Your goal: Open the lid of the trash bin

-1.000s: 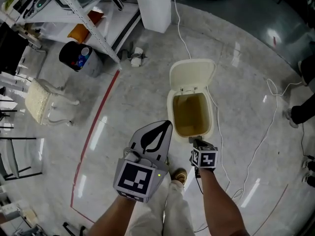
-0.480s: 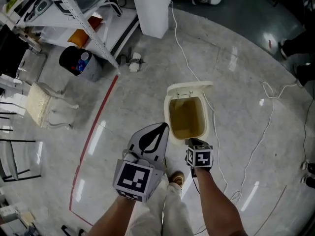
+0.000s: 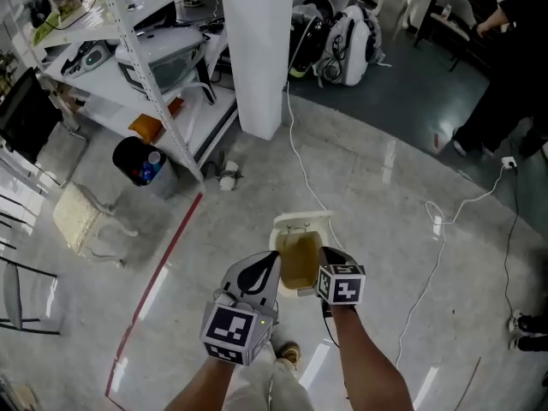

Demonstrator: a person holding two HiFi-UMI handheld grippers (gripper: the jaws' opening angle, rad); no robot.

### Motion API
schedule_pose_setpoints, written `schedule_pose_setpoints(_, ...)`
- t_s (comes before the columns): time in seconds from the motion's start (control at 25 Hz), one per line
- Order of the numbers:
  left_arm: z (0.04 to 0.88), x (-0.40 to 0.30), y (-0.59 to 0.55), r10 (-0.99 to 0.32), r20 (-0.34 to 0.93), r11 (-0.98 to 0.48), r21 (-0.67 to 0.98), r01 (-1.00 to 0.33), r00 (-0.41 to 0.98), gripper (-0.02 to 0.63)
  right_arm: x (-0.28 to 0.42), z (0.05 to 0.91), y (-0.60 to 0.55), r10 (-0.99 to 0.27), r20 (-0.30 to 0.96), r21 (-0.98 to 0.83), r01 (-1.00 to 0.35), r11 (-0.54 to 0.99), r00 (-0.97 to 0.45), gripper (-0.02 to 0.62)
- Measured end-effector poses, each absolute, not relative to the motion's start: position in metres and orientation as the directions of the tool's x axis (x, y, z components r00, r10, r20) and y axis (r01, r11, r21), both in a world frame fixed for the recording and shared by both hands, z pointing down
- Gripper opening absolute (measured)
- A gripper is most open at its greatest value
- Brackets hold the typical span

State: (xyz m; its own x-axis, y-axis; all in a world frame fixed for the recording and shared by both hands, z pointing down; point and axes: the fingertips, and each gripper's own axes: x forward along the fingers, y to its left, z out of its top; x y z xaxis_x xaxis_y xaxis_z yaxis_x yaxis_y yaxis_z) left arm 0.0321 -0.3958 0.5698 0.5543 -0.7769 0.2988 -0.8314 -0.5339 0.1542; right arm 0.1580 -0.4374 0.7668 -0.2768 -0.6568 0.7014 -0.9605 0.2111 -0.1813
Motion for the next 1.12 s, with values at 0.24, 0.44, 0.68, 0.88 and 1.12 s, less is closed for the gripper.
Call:
schedule_pose_setpoints(0.24, 0.495, 0.042, -0.39, -0.806, 0.227, -0.538, 0.107, -0.836, 0.547, -0.002, 0.162, 0.639, -0.472, -0.778, 0.552, -0.136, -0.953, 0.271, -0.3, 0.034)
schedule_pose_setpoints(0.44, 0.441, 0.054, -0.364, -0.812, 0.201, -0.541, 0.096, -0.836, 0.548, -0.002, 0.172, 0.536, -0.447, -0.852, 0.416, -0.123, -0.949, 0.292, -0.316, 0.034)
schedule_pose_setpoints(0.68, 0.393, 0.069, -0.331, -0.787, 0.165, -0.586, 0.103, -0.804, 0.595, -0.002, 0.189, 0.418, -0.402, -0.931, 0.216, -0.089, -0.955, 0.282, -0.295, 0.034)
schedule_pose_setpoints(0.88, 0.373, 0.071, -0.311, -0.766, 0.138, -0.617, 0.111, -0.779, 0.627, -0.002, 0.193, 0.354, -0.36, -0.954, 0.094, -0.047, -0.959, 0.281, -0.284, 0.034)
schedule_pose_setpoints(1.12, 0.352, 0.065, -0.295, -0.744, 0.098, -0.652, 0.109, -0.751, 0.66, -0.002, 0.179, 0.319, -0.309, -0.945, 0.024, -0.04, -0.945, 0.326, -0.327, 0.034)
